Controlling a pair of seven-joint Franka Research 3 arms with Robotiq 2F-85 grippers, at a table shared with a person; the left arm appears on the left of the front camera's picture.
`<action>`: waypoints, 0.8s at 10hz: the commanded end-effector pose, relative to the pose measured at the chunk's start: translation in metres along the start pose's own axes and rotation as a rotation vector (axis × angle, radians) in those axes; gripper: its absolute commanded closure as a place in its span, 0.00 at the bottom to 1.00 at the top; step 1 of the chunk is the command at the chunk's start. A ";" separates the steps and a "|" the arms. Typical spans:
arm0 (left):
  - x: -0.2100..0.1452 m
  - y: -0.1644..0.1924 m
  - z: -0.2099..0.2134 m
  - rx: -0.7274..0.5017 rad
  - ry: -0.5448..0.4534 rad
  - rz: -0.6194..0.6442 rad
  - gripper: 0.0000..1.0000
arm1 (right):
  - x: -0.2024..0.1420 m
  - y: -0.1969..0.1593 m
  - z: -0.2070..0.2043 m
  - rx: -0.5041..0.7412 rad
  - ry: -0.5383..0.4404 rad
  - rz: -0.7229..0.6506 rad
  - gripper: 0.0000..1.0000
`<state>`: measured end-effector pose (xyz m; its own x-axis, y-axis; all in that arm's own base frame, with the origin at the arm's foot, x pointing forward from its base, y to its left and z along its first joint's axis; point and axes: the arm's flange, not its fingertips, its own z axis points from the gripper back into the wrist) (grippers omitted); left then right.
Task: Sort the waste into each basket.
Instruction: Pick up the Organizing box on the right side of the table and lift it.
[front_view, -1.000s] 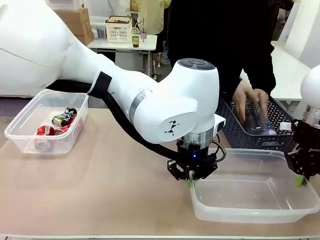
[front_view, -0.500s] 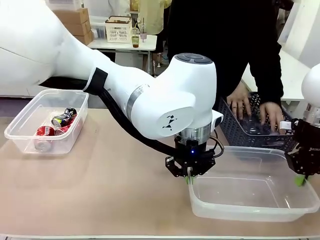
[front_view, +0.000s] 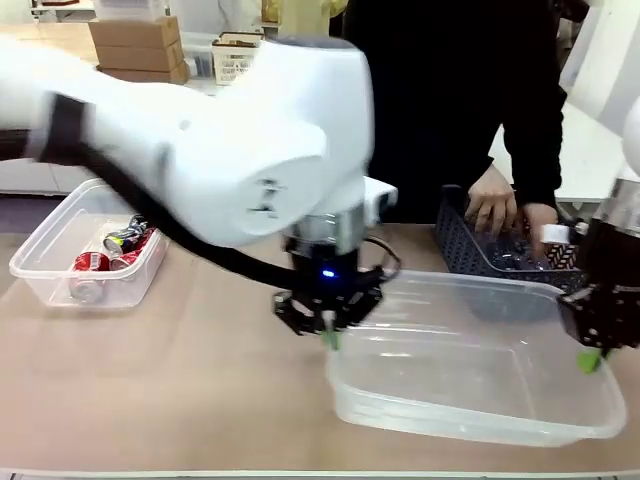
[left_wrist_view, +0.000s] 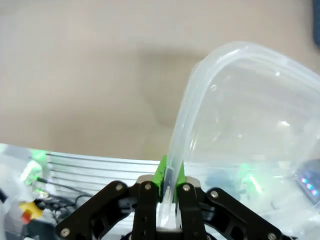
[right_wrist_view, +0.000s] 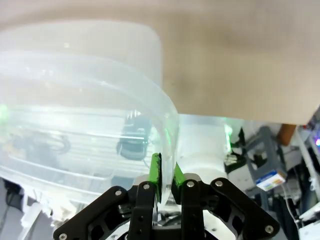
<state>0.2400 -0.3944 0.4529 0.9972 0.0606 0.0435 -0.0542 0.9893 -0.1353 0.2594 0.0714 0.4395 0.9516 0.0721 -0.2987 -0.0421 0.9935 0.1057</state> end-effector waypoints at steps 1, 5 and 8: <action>0.001 0.068 0.034 -0.074 -0.100 0.107 1.00 | 0.000 0.038 0.009 -0.001 -0.040 0.075 1.00; 0.049 0.152 0.058 -0.092 -0.057 0.143 1.00 | 0.055 0.126 0.043 0.031 0.012 0.038 1.00; 0.080 0.170 0.055 -0.091 0.005 0.046 1.00 | 0.095 0.158 0.060 0.085 0.022 -0.055 1.00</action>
<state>0.2974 -0.2134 0.4798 0.9913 0.1231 0.0472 -0.1107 0.9716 -0.2090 0.3544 0.2267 0.4813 0.9489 0.0675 -0.3083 -0.0094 0.9824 0.1863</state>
